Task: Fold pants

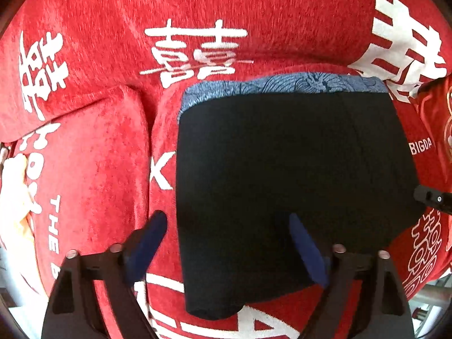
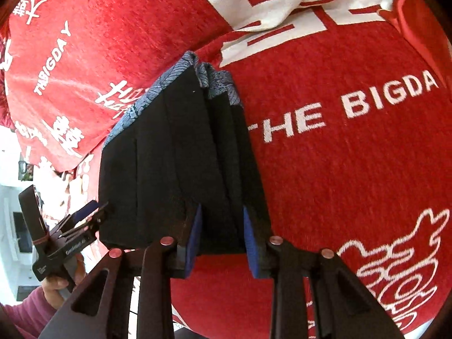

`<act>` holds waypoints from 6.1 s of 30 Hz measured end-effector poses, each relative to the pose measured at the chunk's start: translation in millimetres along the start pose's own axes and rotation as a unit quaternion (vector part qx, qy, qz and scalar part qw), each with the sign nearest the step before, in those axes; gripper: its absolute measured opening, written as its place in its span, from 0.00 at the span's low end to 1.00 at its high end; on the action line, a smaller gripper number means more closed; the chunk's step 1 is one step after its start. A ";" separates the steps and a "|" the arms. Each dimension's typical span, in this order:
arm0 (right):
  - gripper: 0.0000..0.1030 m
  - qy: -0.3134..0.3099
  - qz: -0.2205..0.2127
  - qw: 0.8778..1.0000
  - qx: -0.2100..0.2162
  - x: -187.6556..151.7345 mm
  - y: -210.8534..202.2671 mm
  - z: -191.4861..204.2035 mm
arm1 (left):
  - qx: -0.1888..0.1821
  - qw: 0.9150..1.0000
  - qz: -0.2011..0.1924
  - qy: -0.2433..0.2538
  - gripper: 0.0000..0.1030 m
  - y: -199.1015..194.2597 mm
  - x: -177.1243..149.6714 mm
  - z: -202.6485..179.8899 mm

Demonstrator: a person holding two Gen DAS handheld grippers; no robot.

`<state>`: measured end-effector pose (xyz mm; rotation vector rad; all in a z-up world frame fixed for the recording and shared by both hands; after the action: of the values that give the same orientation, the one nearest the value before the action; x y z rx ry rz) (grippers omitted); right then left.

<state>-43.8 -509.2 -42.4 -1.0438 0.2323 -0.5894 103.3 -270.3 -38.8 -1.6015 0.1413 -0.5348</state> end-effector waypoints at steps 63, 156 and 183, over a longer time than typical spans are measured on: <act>0.78 -0.040 0.055 0.996 0.065 58.6 39.7 -7.4 | -0.153 0.984 0.060 -0.066 0.99 46.9 41.0 34.3; 1.00 -0.021 0.053 0.992 -0.110 -68.6 -39.2 35.8 | 0.026 0.999 0.023 -0.041 1.00 -77.1 -82.7 25.3; 1.00 -0.054 -0.006 0.980 -0.192 -124.8 -120.7 155.4 | 0.039 0.999 -0.006 0.011 1.00 -198.8 -111.0 23.5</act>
<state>-118.5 -368.0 127.3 -1.4470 0.2501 -0.5058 -29.3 -181.4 125.3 -1.5223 0.1270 -0.5616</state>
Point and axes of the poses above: each gripper's, at about its wrist camera, not at the fingertips, and y roughly the way its jaws point, z to its left, x to its top, the point moved 5 cm from there along y, roughly the way its jaws point, and after that the axes turned 2 degrees about -y, right-handed, at the moved point
